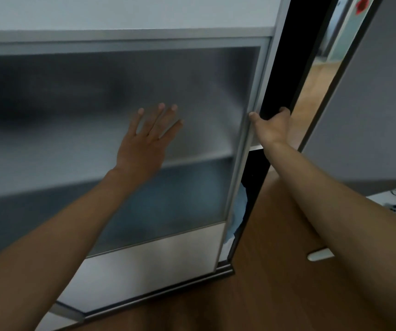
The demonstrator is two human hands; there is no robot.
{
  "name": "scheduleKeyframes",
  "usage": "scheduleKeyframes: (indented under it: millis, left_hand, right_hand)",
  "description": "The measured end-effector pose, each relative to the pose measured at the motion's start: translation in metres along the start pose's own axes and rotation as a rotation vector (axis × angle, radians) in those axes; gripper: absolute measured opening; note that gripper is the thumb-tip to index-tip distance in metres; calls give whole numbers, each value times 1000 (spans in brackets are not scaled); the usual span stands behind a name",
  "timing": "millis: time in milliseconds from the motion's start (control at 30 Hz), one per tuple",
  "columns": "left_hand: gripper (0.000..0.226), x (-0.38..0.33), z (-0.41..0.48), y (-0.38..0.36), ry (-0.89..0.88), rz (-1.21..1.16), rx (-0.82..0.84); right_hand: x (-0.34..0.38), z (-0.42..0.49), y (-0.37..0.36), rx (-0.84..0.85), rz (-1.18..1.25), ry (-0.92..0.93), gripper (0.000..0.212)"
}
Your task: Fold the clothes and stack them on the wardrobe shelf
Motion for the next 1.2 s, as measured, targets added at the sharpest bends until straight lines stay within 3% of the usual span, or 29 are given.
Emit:
scheduleKeyframes:
  millis: [233, 400, 500, 567, 867, 1000, 1067, 1200]
  left_hand:
    - [93, -29, 7, -4, 14, -35, 71]
    - [108, -44, 8, 0, 32, -12, 195]
    - [112, -59, 13, 1, 44, 8, 240]
    - [114, -65, 16, 1, 49, 15, 262]
    - [112, -68, 14, 6, 100, 11, 328]
    - [101, -72, 15, 18, 117, -74, 370]
    - [95, -73, 14, 25, 123, -152, 376]
    - [83, -53, 13, 48, 147, -362, 336]
  right_hand:
    - [-31, 39, 28, 141, 5, -145, 66]
    - [-49, 51, 36, 45, 3, -157, 50]
    - [-63, 62, 45, 36, 7, -167, 21]
    - [-66, 65, 50, 51, -27, -149, 34]
    - [-62, 59, 53, 57, 81, -122, 17]
    - [-53, 20, 50, 19, 204, -140, 40]
    - [-44, -13, 37, 57, 233, -74, 49]
    - [-11, -65, 9, 176, 341, 214, 45]
Point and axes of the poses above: each hand's wrist, its own z-axis towards the middle knuckle, its own y-axis out of the back of the hand, x = y × z, the point moved 2 cm from there along z, towards the middle knuckle, and after that the axes turned 9 degrees about y, right-handed, at the moved point
